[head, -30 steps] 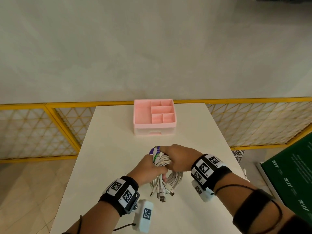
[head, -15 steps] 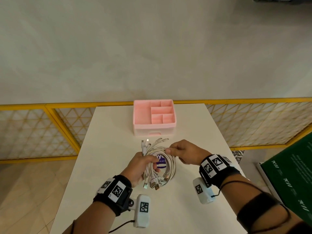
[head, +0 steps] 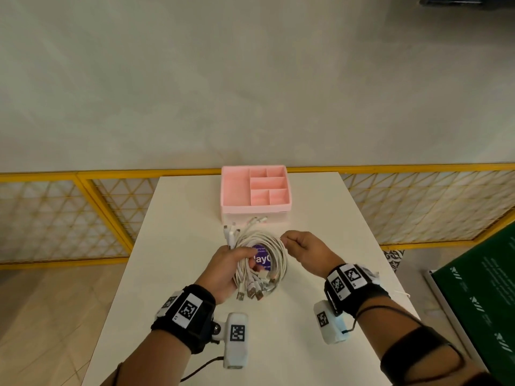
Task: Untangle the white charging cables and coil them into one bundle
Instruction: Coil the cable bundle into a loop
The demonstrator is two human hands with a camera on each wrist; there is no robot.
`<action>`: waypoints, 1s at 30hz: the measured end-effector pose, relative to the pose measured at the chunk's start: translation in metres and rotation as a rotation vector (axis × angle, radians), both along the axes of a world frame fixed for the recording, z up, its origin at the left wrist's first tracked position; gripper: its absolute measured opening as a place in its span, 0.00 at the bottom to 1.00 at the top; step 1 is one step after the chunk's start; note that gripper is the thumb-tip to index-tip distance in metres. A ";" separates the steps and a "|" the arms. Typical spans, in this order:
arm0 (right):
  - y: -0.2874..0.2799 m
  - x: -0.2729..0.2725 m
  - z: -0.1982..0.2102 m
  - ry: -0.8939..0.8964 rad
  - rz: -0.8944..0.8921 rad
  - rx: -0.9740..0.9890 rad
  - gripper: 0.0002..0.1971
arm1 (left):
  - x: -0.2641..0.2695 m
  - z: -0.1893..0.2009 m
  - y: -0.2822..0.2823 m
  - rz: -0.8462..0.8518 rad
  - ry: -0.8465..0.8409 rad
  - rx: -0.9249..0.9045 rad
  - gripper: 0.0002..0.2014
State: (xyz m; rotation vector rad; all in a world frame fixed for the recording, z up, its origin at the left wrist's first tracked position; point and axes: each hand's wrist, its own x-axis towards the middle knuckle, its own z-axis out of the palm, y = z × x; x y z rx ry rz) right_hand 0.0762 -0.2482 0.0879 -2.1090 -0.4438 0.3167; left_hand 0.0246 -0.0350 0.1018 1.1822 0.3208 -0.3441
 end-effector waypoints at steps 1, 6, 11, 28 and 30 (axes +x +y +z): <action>0.001 -0.005 -0.010 -0.017 -0.027 -0.010 0.13 | 0.002 0.002 0.000 0.055 0.004 -0.054 0.06; 0.013 -0.037 -0.043 -0.053 -0.068 -0.104 0.13 | 0.014 0.000 0.003 0.296 -0.018 -0.067 0.12; 0.031 -0.066 -0.059 -0.034 -0.021 -0.220 0.13 | 0.018 -0.006 -0.002 0.509 -0.005 0.034 0.14; 0.064 -0.075 0.012 -0.114 0.315 -0.509 0.17 | 0.004 -0.028 -0.019 0.761 -0.143 0.308 0.10; 0.067 -0.077 0.016 -0.158 0.313 -0.578 0.16 | 0.007 -0.031 -0.017 0.749 -0.156 0.347 0.10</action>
